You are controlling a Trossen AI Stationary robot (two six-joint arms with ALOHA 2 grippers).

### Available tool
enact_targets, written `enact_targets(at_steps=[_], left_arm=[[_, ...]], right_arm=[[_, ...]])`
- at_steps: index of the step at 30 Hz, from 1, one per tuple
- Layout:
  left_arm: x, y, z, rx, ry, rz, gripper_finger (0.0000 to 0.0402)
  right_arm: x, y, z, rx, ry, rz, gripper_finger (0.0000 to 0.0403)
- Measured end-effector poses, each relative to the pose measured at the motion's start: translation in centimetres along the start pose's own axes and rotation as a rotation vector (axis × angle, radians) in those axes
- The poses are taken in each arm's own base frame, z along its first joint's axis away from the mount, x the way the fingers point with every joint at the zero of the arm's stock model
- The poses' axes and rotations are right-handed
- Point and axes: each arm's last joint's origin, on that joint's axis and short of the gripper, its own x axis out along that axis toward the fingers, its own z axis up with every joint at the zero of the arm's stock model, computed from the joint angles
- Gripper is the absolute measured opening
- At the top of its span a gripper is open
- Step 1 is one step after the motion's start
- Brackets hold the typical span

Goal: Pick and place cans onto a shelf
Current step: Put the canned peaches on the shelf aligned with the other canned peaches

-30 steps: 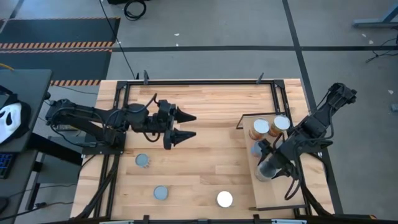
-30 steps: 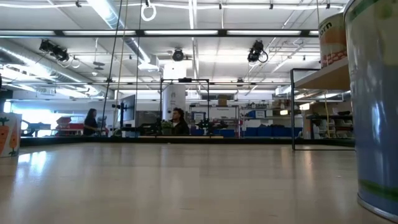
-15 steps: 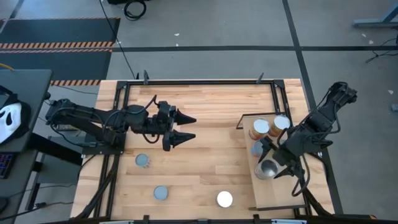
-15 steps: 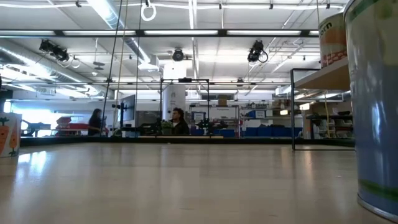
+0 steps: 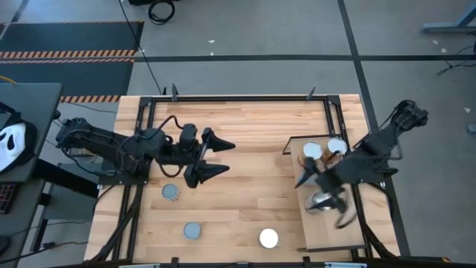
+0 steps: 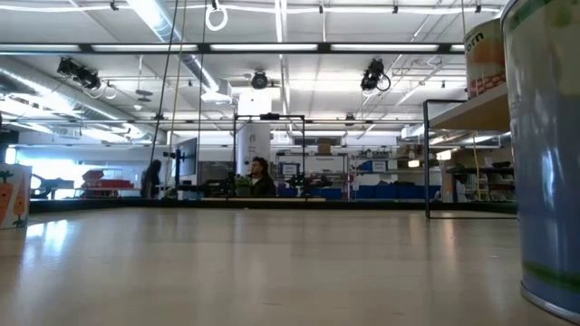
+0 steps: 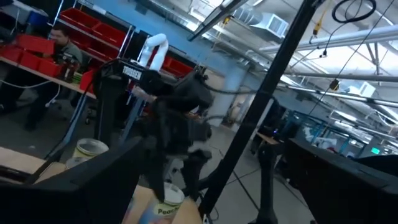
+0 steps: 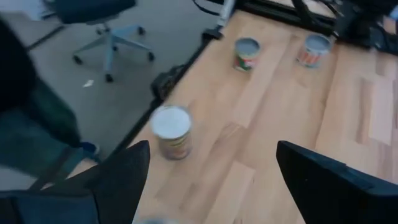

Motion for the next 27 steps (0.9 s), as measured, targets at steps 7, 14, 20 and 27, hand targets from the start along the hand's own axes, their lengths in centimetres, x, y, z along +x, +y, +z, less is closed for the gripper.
enact_targets(at_steps=[7,14,20,27], left_arm=[[0.1,0.2,-0.2,-0.010,0.003,0.027,0.0396],[0.1,0.2,-0.3,-0.021,0.018,0.032,0.0396],[0.1,0.2,-0.3,-0.021,0.018,0.033,0.0396],[0.1,0.2,-0.3,-0.021,0.017,0.032,0.0396]], right_arm=[[4.6,0.7,3.2,0.041,0.026,-0.007,0.0356],[8.4,2.1,7.5,0.036,0.100,0.002,0.0356],[12.1,3.0,7.8,-0.037,0.251,0.001,0.0356],[17.1,3.5,5.7,-0.083,0.384,0.036,0.0357]])
